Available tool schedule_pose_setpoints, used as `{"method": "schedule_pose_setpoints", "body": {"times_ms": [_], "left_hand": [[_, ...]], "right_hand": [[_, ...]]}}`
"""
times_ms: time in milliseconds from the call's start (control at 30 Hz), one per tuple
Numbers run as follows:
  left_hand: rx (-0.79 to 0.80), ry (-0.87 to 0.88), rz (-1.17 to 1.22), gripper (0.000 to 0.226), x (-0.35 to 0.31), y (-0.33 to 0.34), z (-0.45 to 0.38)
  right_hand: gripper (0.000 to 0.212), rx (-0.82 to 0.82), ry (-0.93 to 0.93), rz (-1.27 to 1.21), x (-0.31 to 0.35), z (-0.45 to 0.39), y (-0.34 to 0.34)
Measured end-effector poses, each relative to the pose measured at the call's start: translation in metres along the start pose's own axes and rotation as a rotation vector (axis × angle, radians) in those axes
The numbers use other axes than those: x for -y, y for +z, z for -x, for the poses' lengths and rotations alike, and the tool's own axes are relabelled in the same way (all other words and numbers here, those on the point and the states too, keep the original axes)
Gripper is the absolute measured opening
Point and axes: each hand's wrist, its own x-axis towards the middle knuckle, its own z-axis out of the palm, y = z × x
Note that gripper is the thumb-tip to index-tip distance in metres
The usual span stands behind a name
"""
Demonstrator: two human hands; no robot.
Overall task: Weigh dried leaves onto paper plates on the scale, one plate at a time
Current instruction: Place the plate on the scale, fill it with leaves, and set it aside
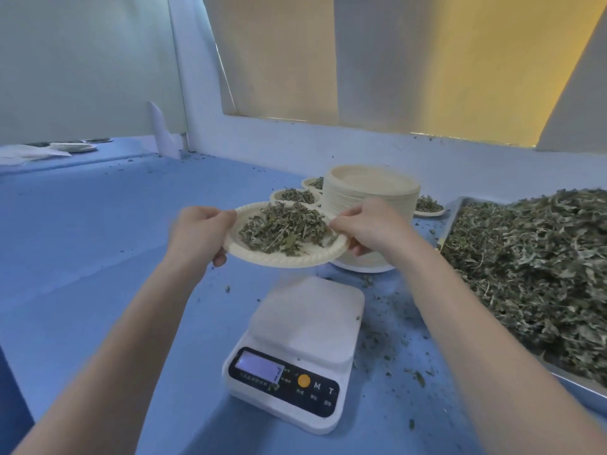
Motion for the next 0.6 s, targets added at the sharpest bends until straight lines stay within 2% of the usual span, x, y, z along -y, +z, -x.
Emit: {"method": "schedule_pose_setpoints", "body": {"times_ms": [133, 233, 367, 500, 600], "left_hand": [[-0.031, -0.009, 0.102, 0.026, -0.038, -0.009, -0.034], [-0.022, -0.024, 0.185, 0.036, -0.064, -0.002, -0.073], [0.038, -0.021, 0.198, 0.036, -0.089, 0.027, -0.134], [0.114, -0.051, 0.218, 0.036, -0.099, 0.064, -0.187], [0.209, -0.098, 0.192, 0.033, -0.097, 0.091, -0.214]], "right_hand": [[0.020, -0.011, -0.068, 0.081, 0.039, -0.030, -0.013], [0.019, -0.015, -0.080, 0.164, 0.061, -0.064, -0.026], [0.006, -0.026, -0.065, 0.134, 0.074, -0.119, -0.048], [0.014, -0.062, -0.042, 0.143, 0.074, -0.178, -0.071], [0.024, -0.031, 0.017, 0.048, 0.058, -0.217, -0.086]]}}
